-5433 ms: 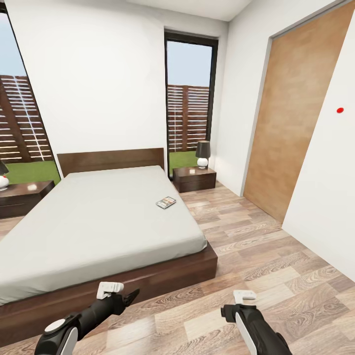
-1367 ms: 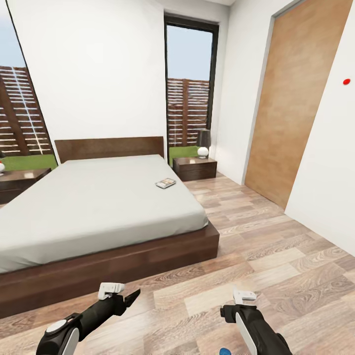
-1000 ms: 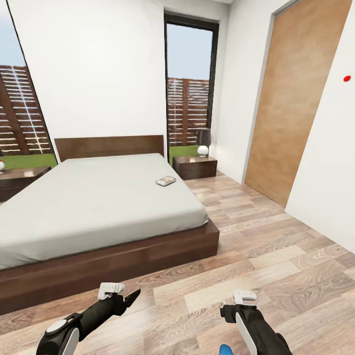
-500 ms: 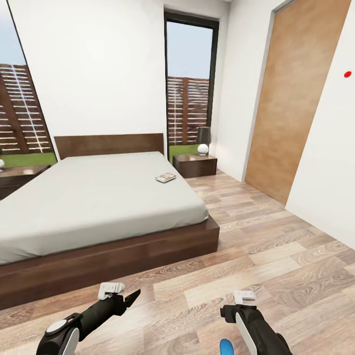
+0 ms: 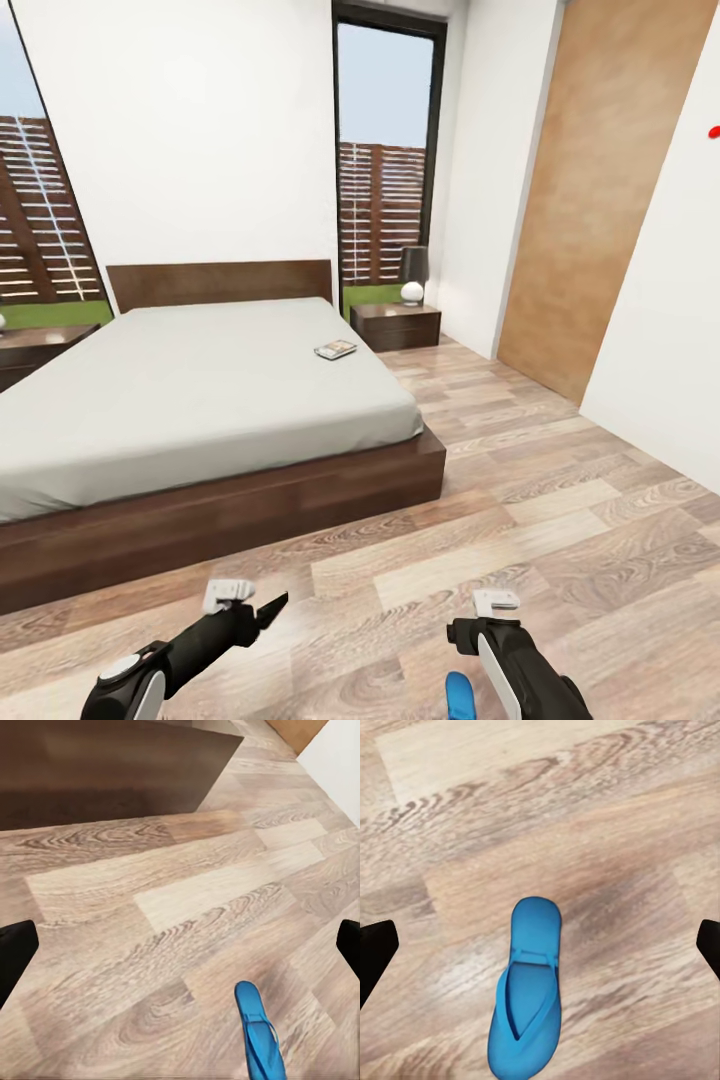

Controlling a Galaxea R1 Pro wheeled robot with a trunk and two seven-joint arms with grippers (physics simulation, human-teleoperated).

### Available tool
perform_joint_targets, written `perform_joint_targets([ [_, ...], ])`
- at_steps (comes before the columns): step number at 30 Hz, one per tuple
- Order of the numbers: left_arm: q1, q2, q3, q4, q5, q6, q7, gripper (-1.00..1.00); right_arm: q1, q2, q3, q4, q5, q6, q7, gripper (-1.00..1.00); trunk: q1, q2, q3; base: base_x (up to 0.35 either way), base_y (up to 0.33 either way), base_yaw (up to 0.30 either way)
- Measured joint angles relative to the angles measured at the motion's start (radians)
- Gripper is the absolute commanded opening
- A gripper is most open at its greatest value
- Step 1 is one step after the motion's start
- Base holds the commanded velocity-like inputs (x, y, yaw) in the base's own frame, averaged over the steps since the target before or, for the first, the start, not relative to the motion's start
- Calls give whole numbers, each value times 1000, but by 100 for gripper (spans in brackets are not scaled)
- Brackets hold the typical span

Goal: In the bedroom, move the book from the bed onto either nightstand, and place the two sandals side by side next to the bed.

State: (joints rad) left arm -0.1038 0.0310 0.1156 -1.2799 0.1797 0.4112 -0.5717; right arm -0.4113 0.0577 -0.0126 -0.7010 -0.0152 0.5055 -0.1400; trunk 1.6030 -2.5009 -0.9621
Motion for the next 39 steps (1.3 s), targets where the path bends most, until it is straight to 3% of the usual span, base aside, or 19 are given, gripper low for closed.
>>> perform_joint_targets([
  [30, 0, -6, 0, 13, -1, -4, 0, 100, 0, 1, 1, 0, 0, 0, 0, 100, 13, -7, -116, 0, 0, 0],
  [37, 0, 0, 6, 13, 6, -1, -10, 100, 0, 2, 3, 0, -1, 0, 1, 100, 17, -9, -143, 0, 0, 0],
  [39, -2, 4, 8, 10, 24, 1, -35, 100, 0, 2, 3, 0, -1, 0, 1, 100, 18, -9, -151, 0, 0, 0],
])
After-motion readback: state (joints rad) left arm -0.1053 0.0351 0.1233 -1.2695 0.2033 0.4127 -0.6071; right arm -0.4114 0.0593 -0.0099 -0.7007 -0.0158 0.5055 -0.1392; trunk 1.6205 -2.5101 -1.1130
